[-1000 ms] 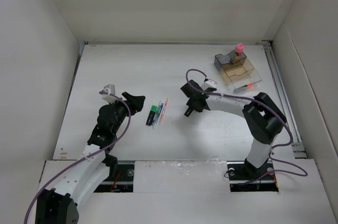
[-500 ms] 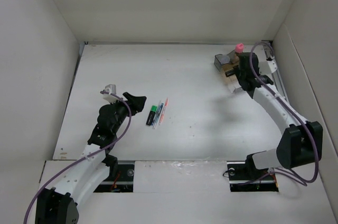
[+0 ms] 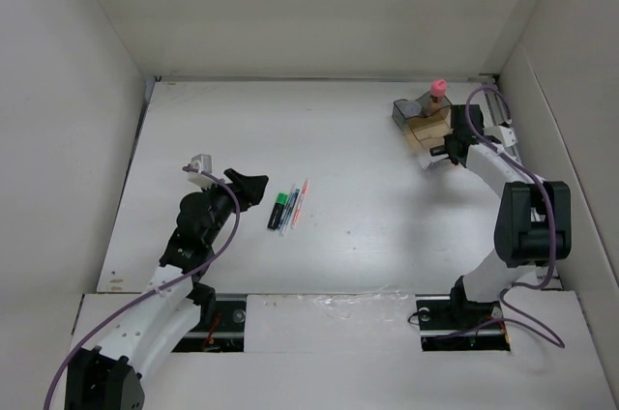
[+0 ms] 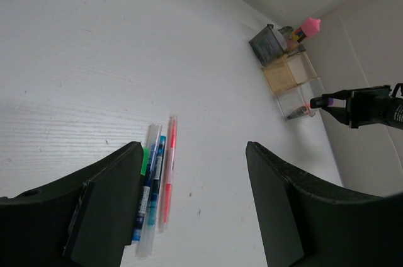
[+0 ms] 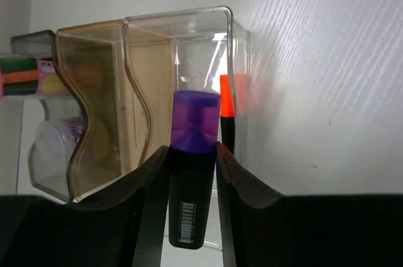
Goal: Sort the stationery into containers
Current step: Place the pen in the storage box.
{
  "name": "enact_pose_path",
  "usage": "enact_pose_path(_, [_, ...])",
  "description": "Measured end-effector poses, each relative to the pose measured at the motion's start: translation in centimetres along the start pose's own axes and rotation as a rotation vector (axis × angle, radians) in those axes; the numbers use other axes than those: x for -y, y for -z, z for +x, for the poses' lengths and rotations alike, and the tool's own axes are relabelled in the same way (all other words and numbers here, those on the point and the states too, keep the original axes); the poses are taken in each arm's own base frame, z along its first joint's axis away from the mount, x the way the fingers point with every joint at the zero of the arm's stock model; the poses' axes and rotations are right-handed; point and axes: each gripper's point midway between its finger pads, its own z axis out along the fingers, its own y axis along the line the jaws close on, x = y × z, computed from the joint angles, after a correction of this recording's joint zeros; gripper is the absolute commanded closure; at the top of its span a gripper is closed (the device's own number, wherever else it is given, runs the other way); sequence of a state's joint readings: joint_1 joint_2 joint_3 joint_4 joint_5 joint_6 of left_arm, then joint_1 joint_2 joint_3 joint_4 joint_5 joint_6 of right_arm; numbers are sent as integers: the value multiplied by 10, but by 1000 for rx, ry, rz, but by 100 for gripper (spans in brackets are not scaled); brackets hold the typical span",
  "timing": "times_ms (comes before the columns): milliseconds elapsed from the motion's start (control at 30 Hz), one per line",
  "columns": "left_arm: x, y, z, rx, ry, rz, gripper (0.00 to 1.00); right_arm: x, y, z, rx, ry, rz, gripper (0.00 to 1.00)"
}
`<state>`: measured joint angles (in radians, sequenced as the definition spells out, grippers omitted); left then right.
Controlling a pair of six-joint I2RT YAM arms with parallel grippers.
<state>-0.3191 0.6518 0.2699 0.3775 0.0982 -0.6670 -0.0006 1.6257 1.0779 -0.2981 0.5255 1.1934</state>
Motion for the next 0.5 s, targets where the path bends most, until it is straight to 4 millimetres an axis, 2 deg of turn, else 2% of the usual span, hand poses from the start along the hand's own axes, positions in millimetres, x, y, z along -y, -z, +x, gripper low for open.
enact_pose_path(67, [0, 0, 1, -3, 0, 2, 36, 2, -2, 3, -10, 5, 6, 66])
enact_pose_path(100, [0, 0, 1, -3, 0, 2, 36, 1, -2, 4, -11, 4, 5, 56])
enact_pose_path(200, [0, 0, 2, -8, 0, 1, 36, -5, -1, 1, -8, -7, -7, 40])
enact_pose_path(233, [-1, -1, 2, -11, 0, -1, 36, -7, -1, 0, -7, -11, -11, 31])
enact_pose_path(267, [-2, -1, 3, -15, 1, -4, 36, -8, 0, -1, -5, -14, -15, 28])
enact_pose_path(400, [-3, -2, 5, -19, 1, -8, 36, -13, 3, 0, -1, -11, -31, 25])
enact_pose_path(433, [-3, -2, 5, -19, 1, -9, 36, -15, 7, 0, 0, -9, -40, 29])
enact_pose_path(467, [-3, -2, 5, -20, 1, -9, 36, -19, 12, 1, 0, -5, -55, 43])
enact_pose_path(500, [-4, -2, 6, -22, 1, -11, 36, -24, 19, 3, -3, 5, -75, 50])
